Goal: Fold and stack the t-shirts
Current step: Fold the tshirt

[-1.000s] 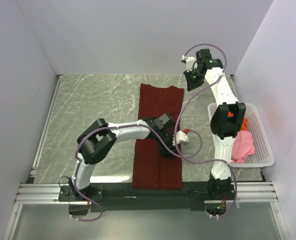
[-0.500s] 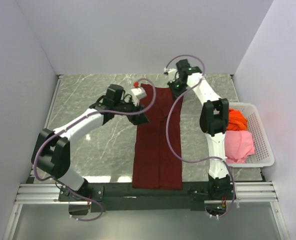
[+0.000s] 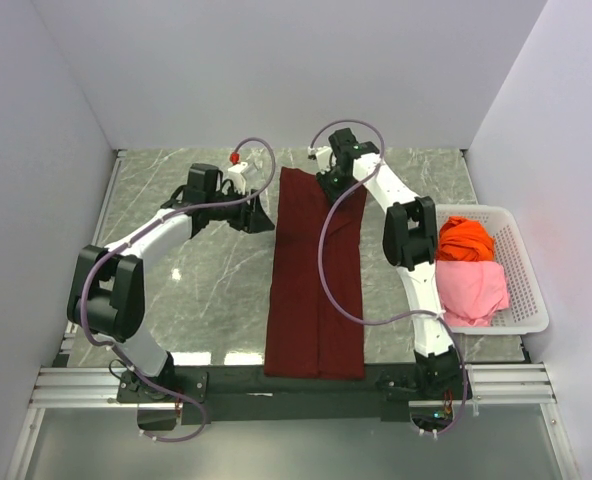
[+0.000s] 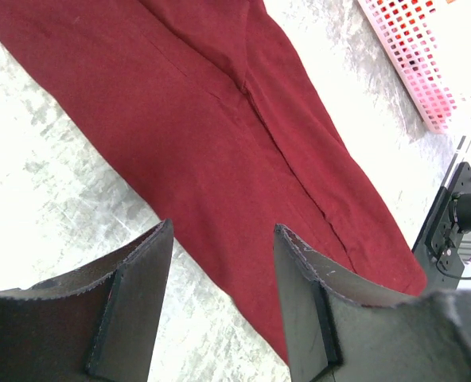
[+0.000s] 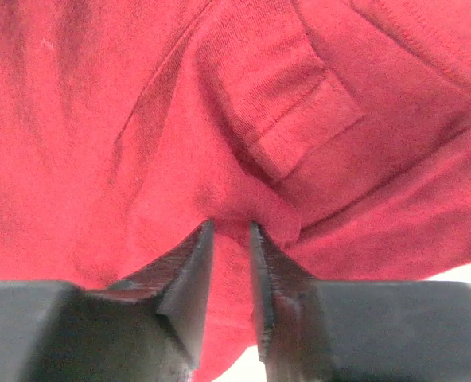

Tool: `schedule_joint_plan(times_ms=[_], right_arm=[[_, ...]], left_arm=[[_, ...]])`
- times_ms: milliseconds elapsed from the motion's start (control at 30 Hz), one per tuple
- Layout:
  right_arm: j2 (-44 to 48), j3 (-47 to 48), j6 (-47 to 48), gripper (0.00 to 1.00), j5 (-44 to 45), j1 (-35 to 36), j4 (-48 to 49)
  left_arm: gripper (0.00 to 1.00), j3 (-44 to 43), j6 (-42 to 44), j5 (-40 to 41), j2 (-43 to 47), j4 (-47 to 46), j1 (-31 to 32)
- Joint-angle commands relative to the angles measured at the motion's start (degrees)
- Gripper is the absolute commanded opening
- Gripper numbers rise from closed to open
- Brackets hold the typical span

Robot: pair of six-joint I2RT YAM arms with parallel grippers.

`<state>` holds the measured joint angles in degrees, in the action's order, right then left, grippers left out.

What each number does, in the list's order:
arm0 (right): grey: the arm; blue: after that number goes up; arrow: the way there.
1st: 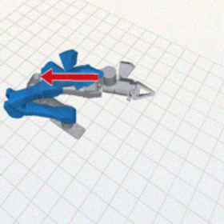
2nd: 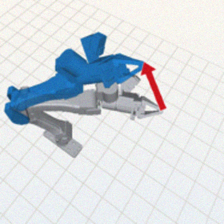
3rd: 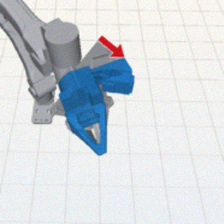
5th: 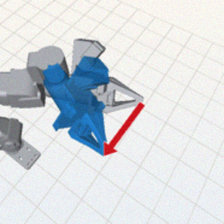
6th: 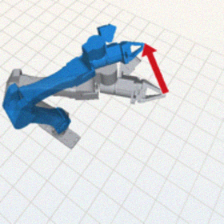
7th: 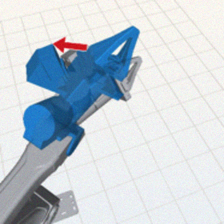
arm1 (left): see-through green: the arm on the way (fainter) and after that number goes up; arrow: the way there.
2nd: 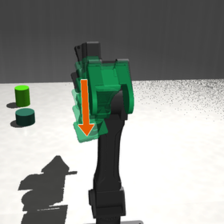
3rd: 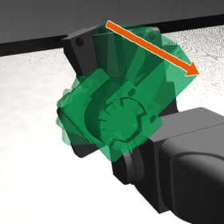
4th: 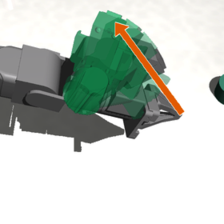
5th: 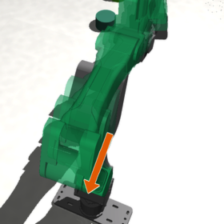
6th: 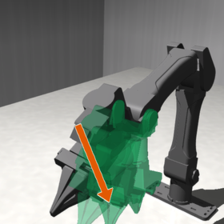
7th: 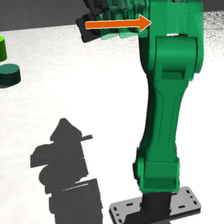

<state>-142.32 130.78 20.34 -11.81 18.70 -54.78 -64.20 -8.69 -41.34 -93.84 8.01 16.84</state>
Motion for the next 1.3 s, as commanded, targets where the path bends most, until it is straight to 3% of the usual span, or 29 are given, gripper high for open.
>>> schedule_joint_plan(times_ms=[0,33,133,333,533,1000,1267], right_arm=[[8.1,-2.0,2.5,0.39,-2.1,-0.9,4.7],[10.6,-4.7,3.0,0.48,-2.4,-0.9,6.2],[11.2,-4.1,5.1,0.62,-6.3,-0.9,7.9],[2.9,6.7,6.1,0.62,-7.9,-0.2,3.7],[3.4,1.1,7.4,0.59,-6.8,0.4,8.9],[-0.4,3.6,11.7,0.58,-2.9,3.1,9.3],[-2.7,4.3,13.1,0.49,-1.5,2.6,8.5]], left_arm=[[0.59,-2.1,-0.3,-1.3,0.2,-0.7,-0.5],[0.59,-2.3,-0.2,-1.3,0.2,-0.6,-0.5],[0.59,-2.5,0.0,-0.8,0.1,-0.7,-0.5],[0.59,-3.0,1.0,0.3,-0.1,1.0,-0.6],[0.59,-2.3,1.8,1.3,0.4,2.1,-0.7],[0.59,-1.1,1.0,1.7,0.2,2.8,-0.8],[0.59,-1.6,2.1,2.0,0.4,4.3,-0.7]])
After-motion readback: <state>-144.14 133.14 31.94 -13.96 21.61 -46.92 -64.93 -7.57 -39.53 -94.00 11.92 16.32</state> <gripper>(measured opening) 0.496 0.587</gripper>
